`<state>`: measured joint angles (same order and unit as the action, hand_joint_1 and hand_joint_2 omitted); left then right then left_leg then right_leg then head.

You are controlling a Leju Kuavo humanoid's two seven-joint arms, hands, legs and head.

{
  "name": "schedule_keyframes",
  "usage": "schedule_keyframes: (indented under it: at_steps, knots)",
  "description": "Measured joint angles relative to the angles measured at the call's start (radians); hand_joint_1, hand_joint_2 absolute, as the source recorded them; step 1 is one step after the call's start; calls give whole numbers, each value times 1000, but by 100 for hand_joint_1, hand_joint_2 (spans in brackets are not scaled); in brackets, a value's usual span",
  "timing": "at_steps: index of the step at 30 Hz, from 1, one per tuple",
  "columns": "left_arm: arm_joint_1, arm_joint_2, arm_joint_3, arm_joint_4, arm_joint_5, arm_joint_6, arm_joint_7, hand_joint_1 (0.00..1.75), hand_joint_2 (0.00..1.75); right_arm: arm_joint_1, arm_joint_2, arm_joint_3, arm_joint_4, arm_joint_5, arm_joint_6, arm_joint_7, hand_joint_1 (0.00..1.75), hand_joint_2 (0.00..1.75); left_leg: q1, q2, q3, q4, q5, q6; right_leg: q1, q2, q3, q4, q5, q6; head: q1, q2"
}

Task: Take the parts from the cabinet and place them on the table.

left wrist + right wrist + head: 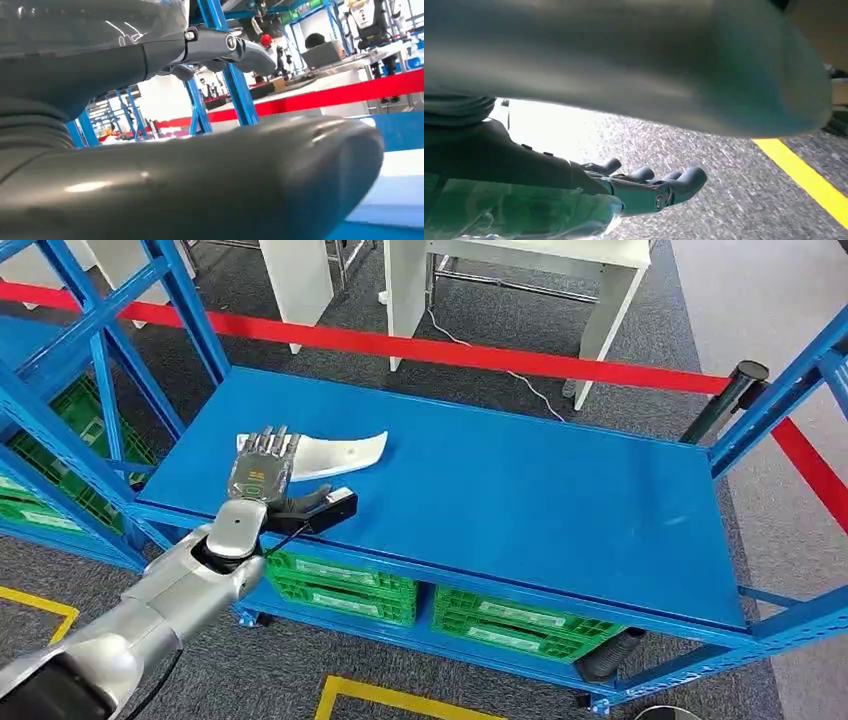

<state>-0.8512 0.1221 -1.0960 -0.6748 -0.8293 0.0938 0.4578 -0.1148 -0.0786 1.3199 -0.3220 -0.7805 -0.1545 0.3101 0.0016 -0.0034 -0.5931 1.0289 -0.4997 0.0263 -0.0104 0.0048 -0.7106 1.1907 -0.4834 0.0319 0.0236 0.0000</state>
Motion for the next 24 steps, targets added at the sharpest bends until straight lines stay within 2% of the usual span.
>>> schedule_keyframes:
  at_steps: [1,2,3,4,5,6,9,14,17,24]
  knots:
    - [-1,0,0,0,1,0,0,0,0,0,-1,0,0,0,-1,0,0,0,0,0,6,5,-9,-4,0,0,39,-91,54,-4,1,0]
    - [0,0,0,0,3,0,0,0,0,0,-2,0,0,0,-2,0,0,0,0,0,10,6,-14,-7,2,0,55,-114,36,-9,0,0]
    - [-2,0,0,2,3,1,0,0,0,0,-2,0,0,0,-2,0,0,0,-5,0,8,13,-18,-14,6,1,65,-132,39,-11,-1,0]
    - [-2,0,1,1,3,3,0,0,0,-1,-3,0,0,0,-3,0,0,0,-4,0,6,12,-17,-18,8,1,70,-139,27,-19,0,0]
    - [1,0,0,2,3,3,2,0,0,0,-3,0,0,0,-3,0,0,0,-3,0,7,12,-19,-20,8,2,71,-141,27,-20,0,0]
    - [2,1,0,3,3,2,3,0,0,2,-3,0,-1,0,-4,0,0,0,-4,0,9,13,-21,-15,7,3,72,-143,27,-20,0,0]
    - [-1,1,1,5,3,-1,9,0,0,1,-5,0,-1,0,-8,0,0,0,-3,0,13,6,-20,-16,8,3,72,-143,24,-24,0,0]
    - [-2,1,1,9,3,-1,11,0,0,0,-4,0,-3,0,-9,0,0,0,-3,0,16,-2,-17,-23,8,2,73,-143,23,-30,0,0]
    - [-3,3,1,12,3,2,9,0,0,0,-5,0,-3,0,-12,0,0,0,-3,0,16,-4,-17,-27,8,2,73,-143,23,-30,0,0]
    - [-2,4,1,16,3,-13,13,0,0,0,-5,0,-3,0,-12,-3,0,0,-4,0,16,-3,-18,-27,7,2,76,-146,24,-29,1,0]
